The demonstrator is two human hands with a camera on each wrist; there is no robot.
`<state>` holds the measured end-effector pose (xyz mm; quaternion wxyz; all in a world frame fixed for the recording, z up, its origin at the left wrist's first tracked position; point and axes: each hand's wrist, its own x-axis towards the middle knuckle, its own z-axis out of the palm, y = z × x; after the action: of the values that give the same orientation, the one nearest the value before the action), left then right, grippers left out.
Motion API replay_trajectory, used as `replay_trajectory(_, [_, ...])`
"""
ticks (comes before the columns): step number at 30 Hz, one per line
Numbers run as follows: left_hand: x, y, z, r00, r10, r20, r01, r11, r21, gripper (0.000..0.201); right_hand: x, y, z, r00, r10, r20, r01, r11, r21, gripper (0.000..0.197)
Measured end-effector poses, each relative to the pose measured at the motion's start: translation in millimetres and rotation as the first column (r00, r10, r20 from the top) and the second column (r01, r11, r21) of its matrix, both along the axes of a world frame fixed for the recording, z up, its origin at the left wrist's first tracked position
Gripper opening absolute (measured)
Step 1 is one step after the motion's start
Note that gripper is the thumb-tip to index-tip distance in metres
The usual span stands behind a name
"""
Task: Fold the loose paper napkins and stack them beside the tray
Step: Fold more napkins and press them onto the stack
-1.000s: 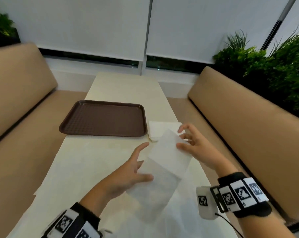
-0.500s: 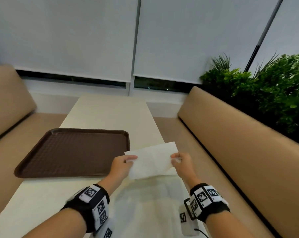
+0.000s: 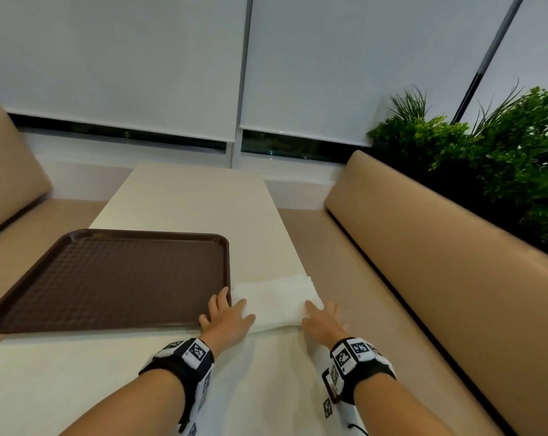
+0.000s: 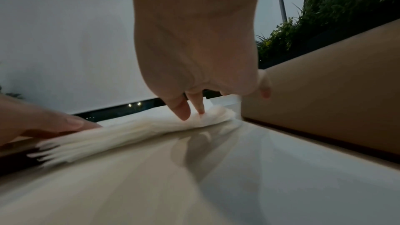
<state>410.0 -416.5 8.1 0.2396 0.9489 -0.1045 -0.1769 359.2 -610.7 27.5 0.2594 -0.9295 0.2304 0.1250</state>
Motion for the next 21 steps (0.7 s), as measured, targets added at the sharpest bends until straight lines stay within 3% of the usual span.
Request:
replay_trajectory(1, [-2.9, 1.4, 1.9, 1.000, 0.018, 0.011, -0.017, 1.000, -0.025, 0.049, -6.4, 0.3, 4.8, 1.000, 0.016, 0.007, -0.016, 1.000, -0.001, 0.049])
replay_trajectory(3, [-11.2, 5.6, 12.0, 0.996, 0.065, 0.056, -0.057, 0.989, -0.139, 0.048, -19.7, 3.0, 18.4, 0.997, 0.002, 0.077, -0.005, 0.999, 0.045, 0.061])
replay_trajectory(7, [-46.3, 31.3, 44.8, 0.992, 0.092, 0.085, -0.044, 0.889, -0.456, 0.024, -60.7, 11.2, 37.4, 0.977, 0.070, 0.200, -0.091, 0.991, 0.096, 0.053])
replay_trajectory(9, [-75.4, 57.7, 58.5, 0.998, 0.037, 0.059, 0.007, 0.793, -0.609, 0.022, -87.9, 14.5, 43.1, 0.979, 0.145, 0.144, -0.163, 0.978, 0.128, 0.042])
replay_trajectory(12, [-135.0, 108.2, 80.0, 1.000, -0.024, 0.000, 0.017, 0.700, -0.714, 0.027, -129.6, 20.7, 49.6, 0.967, 0.254, -0.014, -0.252, 0.965, 0.066, 0.037])
replay_trajectory(15, [-193.1, 155.2, 86.3, 0.999, -0.041, -0.027, 0.008, 0.681, -0.732, 0.028, -162.3, 27.2, 49.5, 0.929, 0.297, -0.219, -0.314, 0.948, -0.047, 0.045])
replay_trajectory(17, [-228.0, 184.6, 80.7, 0.996, -0.026, -0.089, -0.045, 0.708, -0.705, 0.008, -178.4, 30.8, 42.9, 0.919, 0.276, -0.281, -0.313, 0.944, -0.099, 0.054])
replay_trajectory(19, [-256.4, 214.6, 67.6, 0.994, -0.029, -0.102, -0.047, 0.748, -0.662, 0.051, -191.7, 35.3, 36.1, 0.937, 0.232, -0.262, -0.271, 0.955, -0.124, 0.066])
replay_trajectory(21, [-281.0, 242.9, 54.6, 0.990, 0.006, -0.144, -0.095, 0.774, -0.625, 0.070, -202.2, 40.2, 28.9, 0.946, 0.200, -0.255, -0.235, 0.965, -0.117, 0.076])
